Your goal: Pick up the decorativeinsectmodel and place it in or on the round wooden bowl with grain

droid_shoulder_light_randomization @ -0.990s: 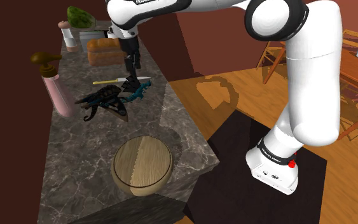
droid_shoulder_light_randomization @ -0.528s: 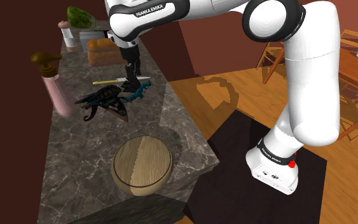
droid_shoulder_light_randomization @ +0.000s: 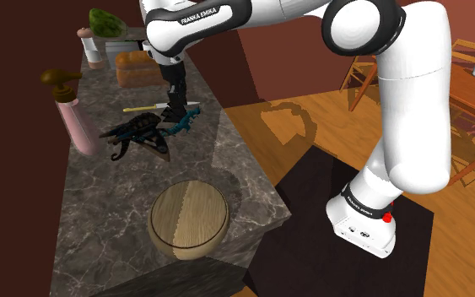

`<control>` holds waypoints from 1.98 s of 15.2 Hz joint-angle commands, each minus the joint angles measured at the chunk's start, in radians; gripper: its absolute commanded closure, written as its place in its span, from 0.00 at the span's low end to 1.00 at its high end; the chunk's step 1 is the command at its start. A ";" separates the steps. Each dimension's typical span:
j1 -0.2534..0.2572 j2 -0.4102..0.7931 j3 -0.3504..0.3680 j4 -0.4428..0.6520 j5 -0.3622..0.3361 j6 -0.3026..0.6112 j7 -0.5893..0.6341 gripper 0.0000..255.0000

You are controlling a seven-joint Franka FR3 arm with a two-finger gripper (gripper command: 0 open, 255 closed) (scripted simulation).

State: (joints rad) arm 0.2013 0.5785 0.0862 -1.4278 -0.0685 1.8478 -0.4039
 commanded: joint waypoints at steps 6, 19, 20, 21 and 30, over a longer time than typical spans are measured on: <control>0.000 0.000 0.000 0.000 0.000 0.000 0.000 1.00; 0.001 -0.033 0.002 0.082 0.004 -0.115 -0.004 1.00; 0.001 -0.036 0.002 0.092 0.004 -0.128 -0.005 1.00; 0.001 -0.037 0.002 0.103 0.004 -0.140 -0.005 1.00; 0.004 -0.042 0.003 0.216 0.006 -0.258 -0.009 1.00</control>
State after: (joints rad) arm 0.2060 0.5359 0.0895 -1.2291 -0.0631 1.6071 -0.4113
